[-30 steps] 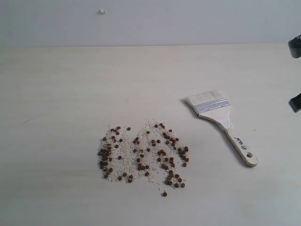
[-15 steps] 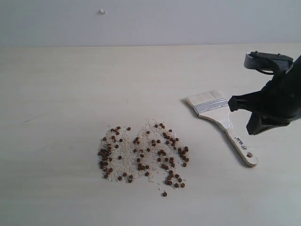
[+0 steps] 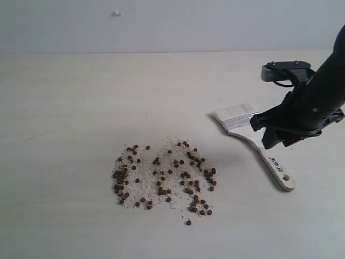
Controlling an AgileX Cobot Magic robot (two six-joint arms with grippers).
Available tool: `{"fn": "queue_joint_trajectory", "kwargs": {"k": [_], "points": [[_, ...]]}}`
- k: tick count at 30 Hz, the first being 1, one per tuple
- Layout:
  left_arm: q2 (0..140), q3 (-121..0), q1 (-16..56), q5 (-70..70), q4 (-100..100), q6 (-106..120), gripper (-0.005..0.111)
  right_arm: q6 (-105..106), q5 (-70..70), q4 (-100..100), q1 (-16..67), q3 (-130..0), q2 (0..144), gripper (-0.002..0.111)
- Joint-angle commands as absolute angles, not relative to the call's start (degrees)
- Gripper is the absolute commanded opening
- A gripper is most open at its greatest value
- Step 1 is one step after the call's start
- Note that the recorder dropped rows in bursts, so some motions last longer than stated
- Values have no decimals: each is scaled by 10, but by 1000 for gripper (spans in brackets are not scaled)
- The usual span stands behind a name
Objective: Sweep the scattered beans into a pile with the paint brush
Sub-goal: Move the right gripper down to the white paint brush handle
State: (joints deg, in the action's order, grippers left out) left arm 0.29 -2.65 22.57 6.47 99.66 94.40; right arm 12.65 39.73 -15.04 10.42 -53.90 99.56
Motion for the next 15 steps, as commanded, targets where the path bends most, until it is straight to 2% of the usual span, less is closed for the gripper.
{"fn": "queue_joint_trajectory", "kwargs": {"k": [1,5,15], "points": [[0,-25,229,62,999,942,0,123,408,-136,145,-580,1029,58],[0,-25,229,62,999,942,0,56,386,-83,170,-598,1048,58],[0,-25,229,63,999,942,0,-7,364,0,169,-600,1081,58]]}}
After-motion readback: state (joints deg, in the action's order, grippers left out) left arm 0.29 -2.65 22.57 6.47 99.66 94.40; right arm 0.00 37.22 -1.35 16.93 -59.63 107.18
